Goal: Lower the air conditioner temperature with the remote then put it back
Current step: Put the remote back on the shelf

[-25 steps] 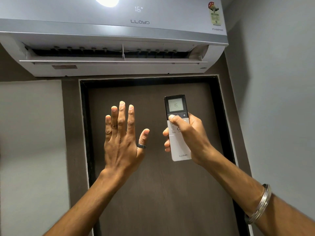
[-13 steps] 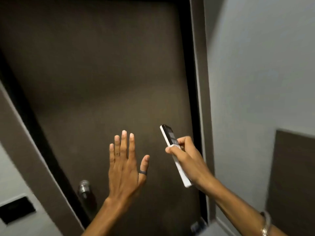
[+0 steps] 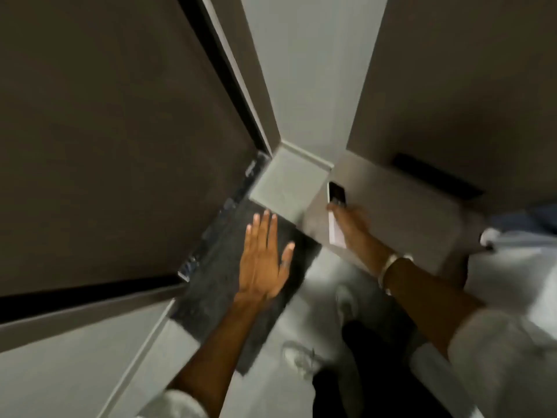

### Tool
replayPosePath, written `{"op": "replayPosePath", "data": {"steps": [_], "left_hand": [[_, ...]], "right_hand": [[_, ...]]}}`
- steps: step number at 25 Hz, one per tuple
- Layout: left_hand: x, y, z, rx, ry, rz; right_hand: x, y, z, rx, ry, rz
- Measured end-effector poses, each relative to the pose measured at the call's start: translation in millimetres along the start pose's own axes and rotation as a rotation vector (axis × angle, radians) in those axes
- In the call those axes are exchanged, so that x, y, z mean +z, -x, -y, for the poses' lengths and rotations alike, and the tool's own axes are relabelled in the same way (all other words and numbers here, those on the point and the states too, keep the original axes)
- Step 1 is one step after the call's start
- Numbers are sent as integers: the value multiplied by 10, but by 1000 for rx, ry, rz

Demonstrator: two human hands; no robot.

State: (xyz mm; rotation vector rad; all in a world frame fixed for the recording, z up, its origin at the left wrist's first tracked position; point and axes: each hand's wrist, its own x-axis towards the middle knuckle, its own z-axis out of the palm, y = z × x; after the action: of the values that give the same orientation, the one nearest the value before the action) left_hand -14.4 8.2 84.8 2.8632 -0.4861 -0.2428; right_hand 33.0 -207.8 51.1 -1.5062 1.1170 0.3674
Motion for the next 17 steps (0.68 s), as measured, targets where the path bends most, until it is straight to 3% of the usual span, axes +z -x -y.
{"op": "replayPosePath", "data": {"steps": [2,9,17], "left_hand": [[462,-184,35,-25,10,78],[1419,-545,428,-99,-42,203],[1621,-157,500,-207,16,238]], "right_hand": [[137,-611,-286,106,-26,-44],[624,-1733,-1037,127,92,-285],[917,-1932,-1199,98,318,-347]]}}
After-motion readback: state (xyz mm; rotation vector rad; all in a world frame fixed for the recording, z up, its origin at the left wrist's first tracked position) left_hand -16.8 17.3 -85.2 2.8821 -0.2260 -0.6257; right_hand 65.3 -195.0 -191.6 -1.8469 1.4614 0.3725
